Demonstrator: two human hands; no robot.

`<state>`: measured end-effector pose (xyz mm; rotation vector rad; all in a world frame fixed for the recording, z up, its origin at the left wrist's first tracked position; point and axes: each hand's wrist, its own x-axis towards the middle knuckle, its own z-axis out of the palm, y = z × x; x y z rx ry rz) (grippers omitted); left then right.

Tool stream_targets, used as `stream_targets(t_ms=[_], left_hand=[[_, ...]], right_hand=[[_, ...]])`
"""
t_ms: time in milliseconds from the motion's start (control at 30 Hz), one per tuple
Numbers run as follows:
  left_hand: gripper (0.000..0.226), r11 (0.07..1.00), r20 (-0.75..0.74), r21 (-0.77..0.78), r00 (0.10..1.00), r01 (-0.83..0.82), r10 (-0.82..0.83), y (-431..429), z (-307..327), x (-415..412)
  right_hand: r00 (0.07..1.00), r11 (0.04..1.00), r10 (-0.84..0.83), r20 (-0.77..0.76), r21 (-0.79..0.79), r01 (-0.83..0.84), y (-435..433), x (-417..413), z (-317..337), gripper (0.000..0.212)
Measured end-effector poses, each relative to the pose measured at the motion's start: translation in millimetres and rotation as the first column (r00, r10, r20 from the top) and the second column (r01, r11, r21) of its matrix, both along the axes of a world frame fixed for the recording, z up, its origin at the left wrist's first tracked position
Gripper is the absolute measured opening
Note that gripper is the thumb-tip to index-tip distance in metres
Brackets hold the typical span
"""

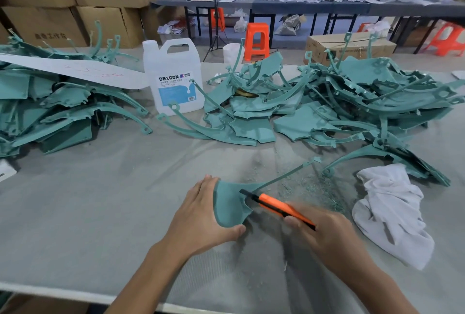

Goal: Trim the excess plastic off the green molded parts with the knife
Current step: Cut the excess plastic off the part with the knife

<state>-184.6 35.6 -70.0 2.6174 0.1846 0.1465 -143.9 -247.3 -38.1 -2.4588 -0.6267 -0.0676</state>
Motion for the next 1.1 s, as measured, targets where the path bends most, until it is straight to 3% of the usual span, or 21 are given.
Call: stream_targets(t_ms=[267, 367, 500, 567, 700, 833, 900, 1033, 1100], left_hand=[[0.123, 1.000, -0.032, -0.007, 0.999, 0.000, 0.000, -1.8, 4.5, -1.2], [0.123, 0.999, -0.084, 0.002, 0.995, -0.045, 0.045, -8.4, 7.3, -3.0], [0.118, 0.962, -0.014, 0.218, 0.985, -0.166, 0.174, -28.9, 9.5, -10.1], [0.118, 0.947, 0.017, 0.290, 0.990, -0.136, 0.137, -33.3, 9.9, -8.0], [0.127, 0.957, -0.013, 0.286, 0.998, -0.056, 0.062, -38.4, 9.4, 10.1], [0.115, 0.966, -0.042, 0.254, 0.997, -0.055, 0.068, -42.1, 8.8, 19.6], [0.110, 0.967, -0.038, 0.248, 0.997, -0.060, 0.071, -41.3, 8.6, 20.3], [0.107, 0.965, -0.020, 0.258, 0.998, -0.054, 0.061, -41.6, 8.4, 20.7], [0.105, 0.961, -0.017, 0.274, 0.998, -0.048, 0.055, -42.9, 9.3, 21.1]], right_hand=[[1.000, 1.000, 0.001, -0.007, 0.008, -0.001, 2.8, -5.0, 0.0, 0.029], [0.994, 0.995, -0.094, 0.055, 0.040, 0.092, 2.6, -6.2, -2.2, 0.025], [0.977, 0.975, -0.193, 0.094, 0.135, 0.179, 2.2, -15.8, -7.8, 0.027], [0.977, 0.976, -0.183, 0.107, 0.136, 0.168, 1.1, -18.4, -10.5, 0.026], [0.969, 0.975, -0.195, 0.149, 0.139, 0.175, 1.6, -15.1, -10.3, 0.026], [0.972, 0.984, -0.167, 0.165, 0.095, 0.152, 6.5, -12.1, -4.8, 0.024], [0.979, 0.992, -0.121, 0.165, 0.042, 0.116, 7.6, -11.8, -0.6, 0.022], [0.998, 0.955, -0.033, 0.054, -0.294, 0.047, 6.6, -3.0, 8.2, 0.032], [0.999, 0.929, -0.006, 0.046, -0.370, 0.023, 7.4, 2.9, 16.7, 0.035]])
